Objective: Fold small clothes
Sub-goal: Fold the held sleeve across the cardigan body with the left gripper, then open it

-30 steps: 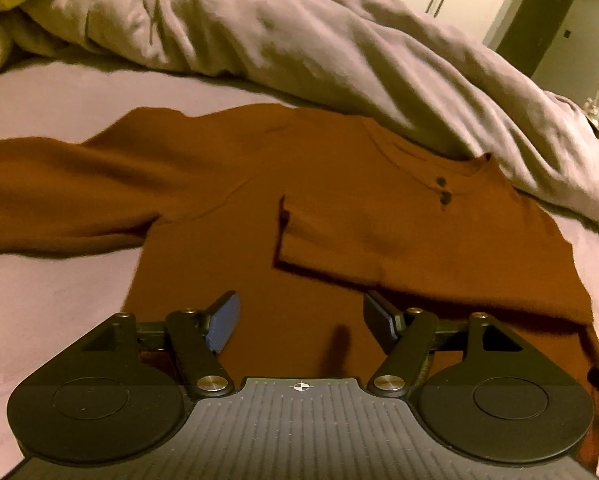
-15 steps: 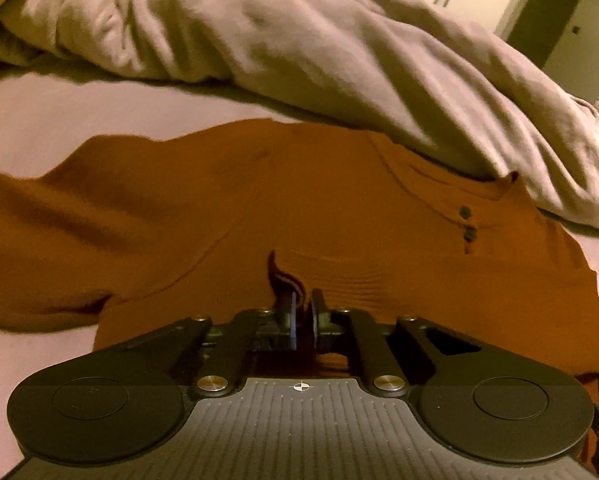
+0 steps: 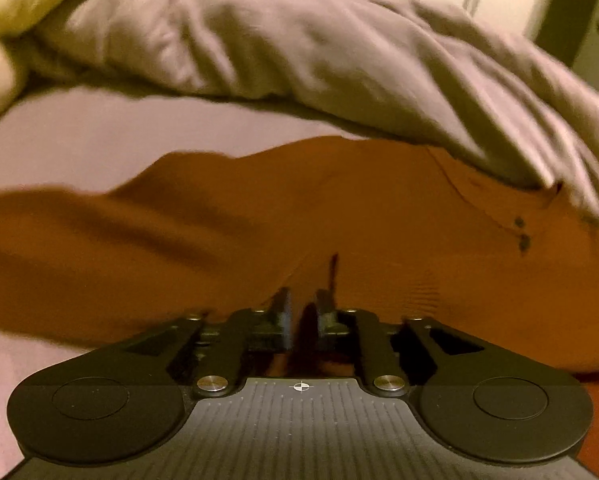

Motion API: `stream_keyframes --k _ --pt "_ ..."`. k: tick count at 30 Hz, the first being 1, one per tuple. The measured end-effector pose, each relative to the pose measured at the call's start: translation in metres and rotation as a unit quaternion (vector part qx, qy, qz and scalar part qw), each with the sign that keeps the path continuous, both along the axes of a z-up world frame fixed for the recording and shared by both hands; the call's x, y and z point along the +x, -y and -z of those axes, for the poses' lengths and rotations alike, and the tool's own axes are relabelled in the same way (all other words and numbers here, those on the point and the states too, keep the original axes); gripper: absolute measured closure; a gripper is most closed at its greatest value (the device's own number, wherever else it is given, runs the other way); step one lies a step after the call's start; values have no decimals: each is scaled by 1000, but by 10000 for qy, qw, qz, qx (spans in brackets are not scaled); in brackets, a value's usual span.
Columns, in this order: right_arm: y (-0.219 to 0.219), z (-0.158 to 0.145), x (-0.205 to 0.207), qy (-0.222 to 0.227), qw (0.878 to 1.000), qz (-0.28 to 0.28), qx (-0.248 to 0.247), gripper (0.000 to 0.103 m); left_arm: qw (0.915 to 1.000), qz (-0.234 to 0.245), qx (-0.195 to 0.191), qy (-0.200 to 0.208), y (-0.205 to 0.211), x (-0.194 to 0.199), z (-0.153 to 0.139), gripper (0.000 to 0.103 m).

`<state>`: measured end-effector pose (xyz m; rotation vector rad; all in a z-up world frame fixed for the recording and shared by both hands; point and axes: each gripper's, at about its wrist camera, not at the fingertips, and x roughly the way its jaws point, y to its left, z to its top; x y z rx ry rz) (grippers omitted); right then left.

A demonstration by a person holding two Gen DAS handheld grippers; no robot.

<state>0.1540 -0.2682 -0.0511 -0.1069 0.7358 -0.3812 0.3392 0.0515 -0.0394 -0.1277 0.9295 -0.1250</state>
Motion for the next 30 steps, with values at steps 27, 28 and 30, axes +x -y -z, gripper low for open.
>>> stream_keyframes --k 27,28,30 --pt "-24 -7 -15 -99 9998 171 98 70 9195 -3684 -1267 529 -301 -53 8 52" --pt "-25 -7 -15 -108 9998 165 87 70 9204 -3687 -1197 516 -301 -49 9 76" --pt "-27 -7 -14 -109 9998 162 87 70 9201 -3703 -1218 394 -302 -46 11 91"
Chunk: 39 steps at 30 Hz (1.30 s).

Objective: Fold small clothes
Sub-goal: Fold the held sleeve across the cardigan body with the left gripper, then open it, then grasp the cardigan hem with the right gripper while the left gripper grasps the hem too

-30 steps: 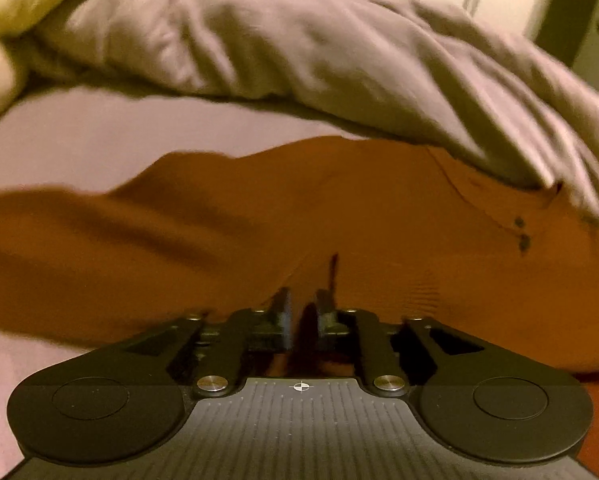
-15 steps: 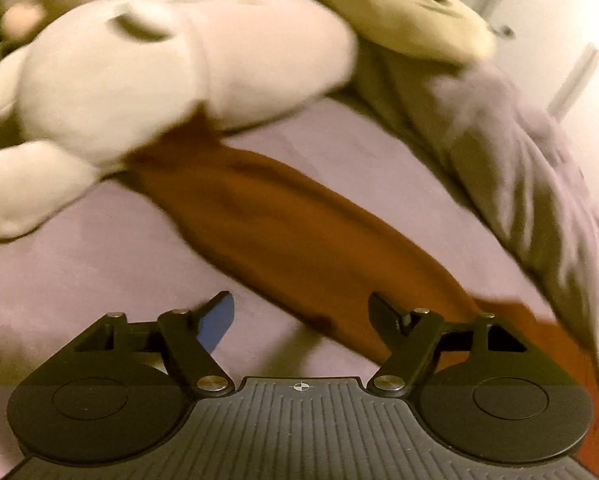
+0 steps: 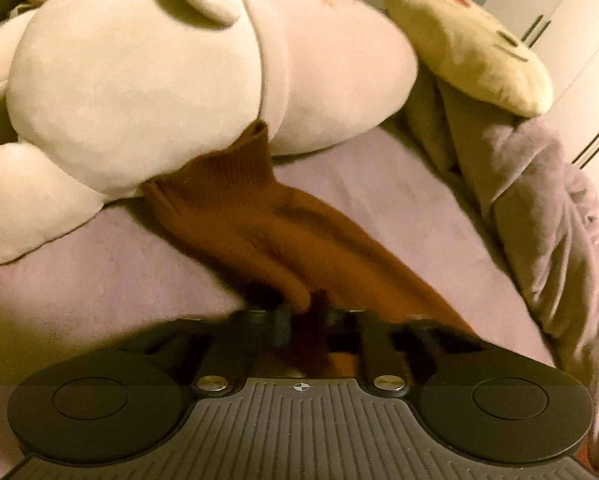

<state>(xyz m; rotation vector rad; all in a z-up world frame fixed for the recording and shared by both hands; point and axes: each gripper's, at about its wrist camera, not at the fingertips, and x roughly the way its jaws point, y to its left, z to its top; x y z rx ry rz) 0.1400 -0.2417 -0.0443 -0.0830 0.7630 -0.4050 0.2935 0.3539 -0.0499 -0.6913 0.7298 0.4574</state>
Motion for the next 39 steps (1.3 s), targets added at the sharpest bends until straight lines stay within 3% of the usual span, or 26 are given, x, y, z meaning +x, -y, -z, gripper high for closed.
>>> stream_keyframes --k 2,4,6,9,14,16,18,19,21,22,25,26,28,34,39 --pt "0 -1 0 5 10000 -6 11 70 10000 -7 -32 41 0 0 -3 93" --pt "1 -1 0 11 10000 -18 19 70 9995 156 265 91 10 -2 -15 94" --pt "2 -2 -2 31 10000 -16 40 70 9959 544 693 212 31 -1 -35 94" --pt "4 -1 -4 67 9999 -8 77 70 9829 1339 1115 599 82 -1 -73 94" --pt "3 -2 -7 73 9999 -18 116 70 9396 2878 1334 1287 212 -4 -118 94" --pt "3 -3 -9 79 9998 -5 155 70 9197 3465 1229 1376 270 -7 -119 94" --pt "4 -3 -11 53 9998 4 178 70 8993 4024 1224 1200 326 -10 -109 91" --pt "6 -4 -11 28 9998 5 197 70 8890 4291 1195 1060 353 -12 -100 88" --pt "10 -5 -14 12 9997 -5 262 70 8712 4723 1075 794 394 -19 -82 69" --pt "12 -6 -15 -4 9996 -17 276 70 8654 4861 1035 641 411 -24 -72 52" --pt "18 -8 -18 -64 9996 -77 274 70 8617 4963 979 402 427 -40 -54 46" --pt "21 -8 -19 -70 9996 -92 274 70 8639 4934 959 312 424 -49 -50 40" --pt "25 -9 -21 -86 9995 -107 300 70 8763 4718 960 145 408 -61 -43 33" --pt "30 -11 -22 35 9984 -69 557 70 9070 3950 1425 -312 347 -91 -34 27" --pt "23 -22 -4 294 9935 -213 1076 70 9171 3632 1548 -559 314 -104 -24 22"
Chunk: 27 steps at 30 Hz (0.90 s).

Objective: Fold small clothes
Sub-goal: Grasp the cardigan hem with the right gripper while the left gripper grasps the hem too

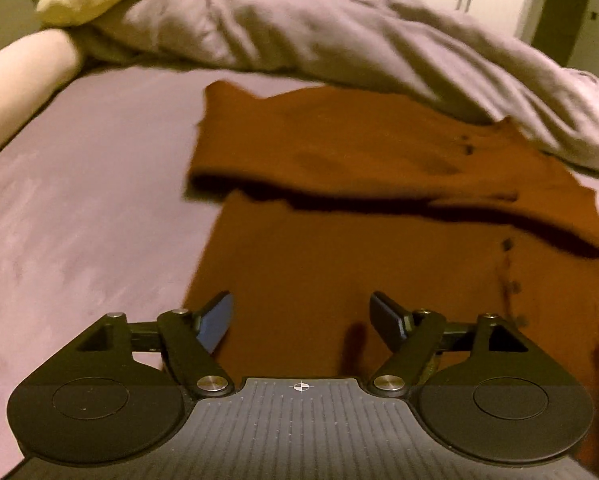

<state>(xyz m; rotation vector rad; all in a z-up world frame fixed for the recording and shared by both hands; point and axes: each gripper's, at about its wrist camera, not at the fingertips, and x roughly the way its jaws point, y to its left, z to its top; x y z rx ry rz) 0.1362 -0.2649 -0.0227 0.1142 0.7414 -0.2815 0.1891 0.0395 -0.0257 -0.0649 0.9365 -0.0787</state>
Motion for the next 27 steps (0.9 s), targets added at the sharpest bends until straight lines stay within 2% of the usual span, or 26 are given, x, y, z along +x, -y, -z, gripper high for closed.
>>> stream_keyframes --k 3,8,12,16,18,20,21,22,24,27 --pt "-7 -9 17 181 9992 -167 311 70 9998 -81 -128 -130 -10 -4 7 22" --pt "-9 -21 67 488 9890 -410 1337 70 9999 -83 -136 -36 -6 -6 10 17" --pt "-11 -14 117 336 9814 -546 1811 70 9998 -100 -173 -27 -8 -11 11 15" --pt "-6 14 158 -294 9682 -516 2429 70 9997 -147 -185 -23 -12 -13 10 15" --pt "-6 23 165 -330 9618 -472 2675 68 9996 -166 -219 -37 -13 -12 11 14" --pt "-9 24 169 -243 9618 -519 2677 71 9997 -182 -183 -51 -12 -12 12 13" --pt "-11 22 170 -221 9627 -590 2633 86 9997 -183 -164 -53 -11 -11 12 13" --pt "-12 21 173 -212 9627 -670 2611 95 9997 -181 -149 -53 -10 -11 11 13" --pt "-12 16 171 -161 9631 -790 2570 96 9997 -178 -146 -50 -10 -11 10 13" --pt "-8 -2 159 169 9739 -913 2071 97 9995 -223 -198 -51 -13 -11 8 13"
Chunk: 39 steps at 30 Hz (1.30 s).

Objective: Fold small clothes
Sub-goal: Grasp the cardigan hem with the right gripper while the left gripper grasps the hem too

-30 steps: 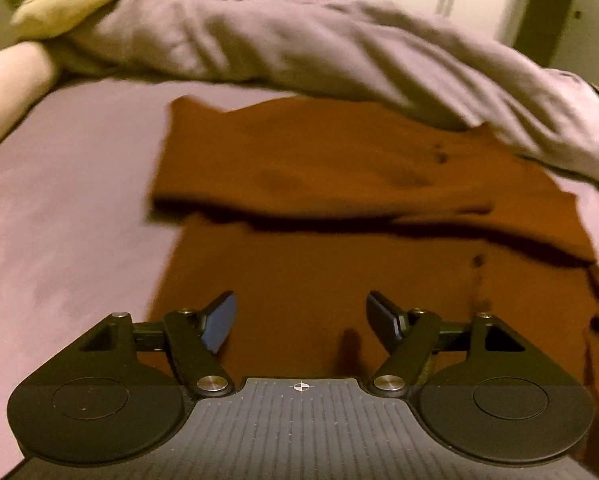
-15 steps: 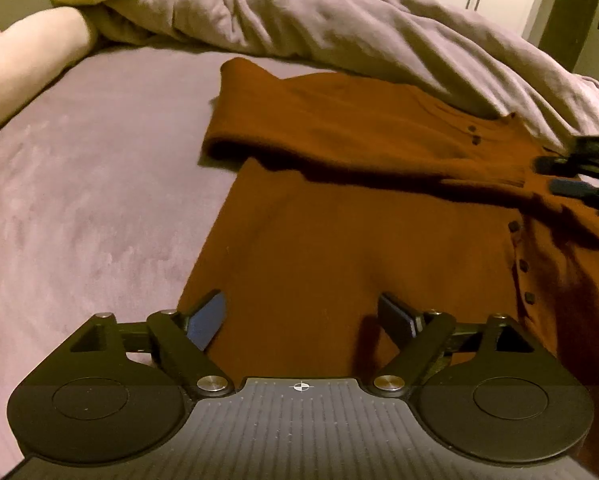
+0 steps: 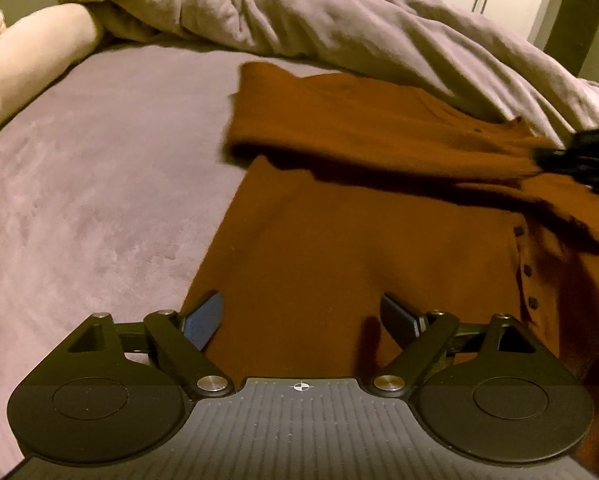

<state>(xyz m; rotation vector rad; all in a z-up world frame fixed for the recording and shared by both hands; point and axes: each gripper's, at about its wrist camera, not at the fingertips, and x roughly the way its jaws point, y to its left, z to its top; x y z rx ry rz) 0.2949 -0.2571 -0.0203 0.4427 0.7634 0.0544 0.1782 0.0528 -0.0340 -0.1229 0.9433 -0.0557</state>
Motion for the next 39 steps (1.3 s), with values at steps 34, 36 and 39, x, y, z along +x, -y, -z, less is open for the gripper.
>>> stream_keyframes --k 34,36,39 --pt "77 11 -39 -689 9546 1120 -2673 98 9994 -119 324 -73 -10 -4 -8 12" --pt "89 1 -55 -551 9648 1326 -2202 97 9994 -131 310 -101 -18 -8 -8 12" --pt "93 -10 -94 -427 9785 1197 -1625 80 9994 -196 155 -253 -33 -14 -6 11"
